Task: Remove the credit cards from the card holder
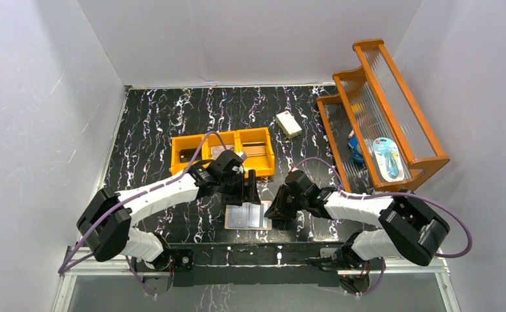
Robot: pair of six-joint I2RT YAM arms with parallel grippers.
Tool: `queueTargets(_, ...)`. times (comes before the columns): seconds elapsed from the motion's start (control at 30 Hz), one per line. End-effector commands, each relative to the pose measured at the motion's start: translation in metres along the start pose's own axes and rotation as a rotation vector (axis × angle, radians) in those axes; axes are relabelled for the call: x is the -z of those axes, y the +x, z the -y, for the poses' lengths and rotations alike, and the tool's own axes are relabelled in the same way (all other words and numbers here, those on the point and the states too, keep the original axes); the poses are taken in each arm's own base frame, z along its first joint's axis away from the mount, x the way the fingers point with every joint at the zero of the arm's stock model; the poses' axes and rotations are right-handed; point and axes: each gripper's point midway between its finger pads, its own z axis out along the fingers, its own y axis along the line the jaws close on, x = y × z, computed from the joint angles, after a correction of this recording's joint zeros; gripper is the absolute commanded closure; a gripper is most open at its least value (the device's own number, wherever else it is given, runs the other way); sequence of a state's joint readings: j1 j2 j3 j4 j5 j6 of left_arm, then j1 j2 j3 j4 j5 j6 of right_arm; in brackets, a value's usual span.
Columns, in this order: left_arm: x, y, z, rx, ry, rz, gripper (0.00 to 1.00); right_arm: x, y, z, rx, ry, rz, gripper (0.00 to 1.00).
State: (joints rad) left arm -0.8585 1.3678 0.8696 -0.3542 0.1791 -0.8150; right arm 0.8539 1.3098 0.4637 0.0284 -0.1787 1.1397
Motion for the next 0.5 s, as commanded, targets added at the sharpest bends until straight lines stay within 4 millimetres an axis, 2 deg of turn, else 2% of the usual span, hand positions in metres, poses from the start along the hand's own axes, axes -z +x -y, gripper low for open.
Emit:
queueTargets(0.0, -0.014, 0.012, 0.009, -0.009, 0.078, -0.078, 0.28, -0.007, 0.003, 0.022, -0.052, 0.052, 0.021, 0.7)
queueTargets(0.17, -0.027, 0.016, 0.005, -0.003, 0.07, -0.109, 0.29, -0.009, 0.009, 0.039, -0.098, 0.082, 0.022, 0.7)
queueTargets(0.23, -0.032, 0.017, -0.003, 0.008, 0.036, -0.111, 0.29, -0.008, 0.007, 0.037, -0.107, 0.075, 0.032, 0.7)
queueTargets(0.27, -0.035, 0.02, -0.009, 0.016, 0.011, -0.115, 0.29, -0.008, 0.013, 0.052, -0.116, 0.106, 0.025, 0.7)
queueTargets(0.3, -0.037, 0.021, -0.016, 0.025, -0.02, -0.117, 0.29, -0.007, 0.013, 0.055, -0.119, 0.113, 0.029, 0.7)
queueTargets(0.4, -0.043, 0.028, -0.031, 0.051, -0.072, -0.125, 0.29, -0.007, 0.013, 0.057, -0.124, 0.121, 0.034, 0.7)
queueTargets(0.47, -0.046, 0.032, -0.033, 0.056, -0.064, -0.133, 0.3, -0.007, 0.014, 0.057, -0.125, 0.12, 0.032, 0.7)
